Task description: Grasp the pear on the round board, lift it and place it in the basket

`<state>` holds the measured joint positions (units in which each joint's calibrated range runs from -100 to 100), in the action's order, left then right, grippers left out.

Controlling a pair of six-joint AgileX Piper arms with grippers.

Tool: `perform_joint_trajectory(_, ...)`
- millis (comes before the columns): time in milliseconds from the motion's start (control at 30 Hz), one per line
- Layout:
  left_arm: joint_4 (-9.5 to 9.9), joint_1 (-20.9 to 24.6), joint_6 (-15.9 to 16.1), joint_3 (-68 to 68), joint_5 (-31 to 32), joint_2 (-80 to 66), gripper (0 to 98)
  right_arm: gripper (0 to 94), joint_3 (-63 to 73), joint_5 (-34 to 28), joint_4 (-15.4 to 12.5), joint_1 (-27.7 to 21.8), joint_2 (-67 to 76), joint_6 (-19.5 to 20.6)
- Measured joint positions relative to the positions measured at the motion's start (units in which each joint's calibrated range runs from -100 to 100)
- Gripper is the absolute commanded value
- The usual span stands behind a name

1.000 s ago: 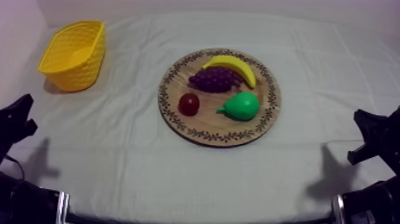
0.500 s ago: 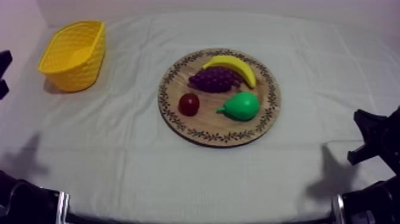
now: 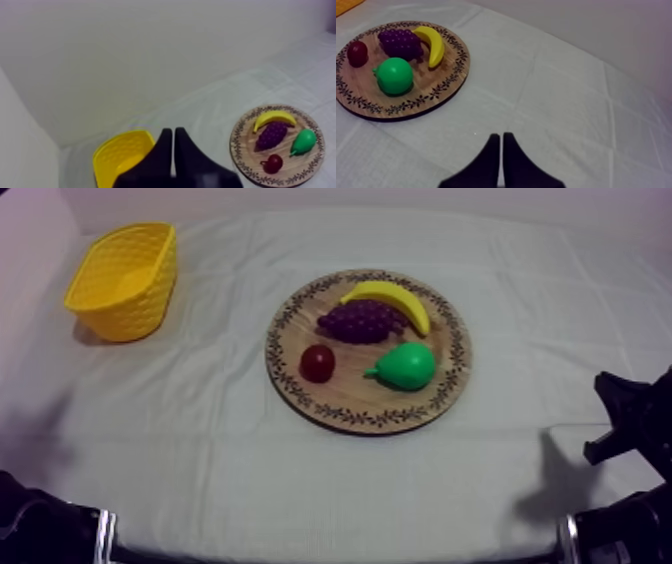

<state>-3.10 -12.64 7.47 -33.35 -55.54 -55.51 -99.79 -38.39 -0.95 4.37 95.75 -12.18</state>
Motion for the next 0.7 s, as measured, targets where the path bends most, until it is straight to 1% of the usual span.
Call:
perform_joint_trajectory(167,-1.2,-2.17,1.06,8.81,-5.25,7.58,0.0,0.3,0.0,0.0,0.0,0.0,0.0,0.0)
perform_joint_trajectory(300,-1.27,-3.64,1.05,14.68,-8.8,13.16,0.0,0.3,0.0,0.0,0.0,0.0,0.0,0.0)
perform_joint_trajectory(400,-0.14,-5.68,0.21,18.97,-10.57,18.1,0.0,0.3,0.0,0.0,0.0,0.0,0.0,0.0)
perform_joint_trajectory(533,1.5,-9.18,-1.11,23.39,-10.42,24.13,0.0,0.3,0.0,0.0,0.0,0.0,0.0,0.0)
perform_joint_trajectory(600,1.92,-11.0,-1.49,24.94,-10.18,27.14,0.0,0.3,0.0,0.0,0.0,0.0,0.0,0.0)
perform_joint_trajectory(700,1.97,-13.16,-1.34,26.04,-10.03,30.89,0.0,0.3,0.0,0.0,0.0,0.0,0.0,0.0)
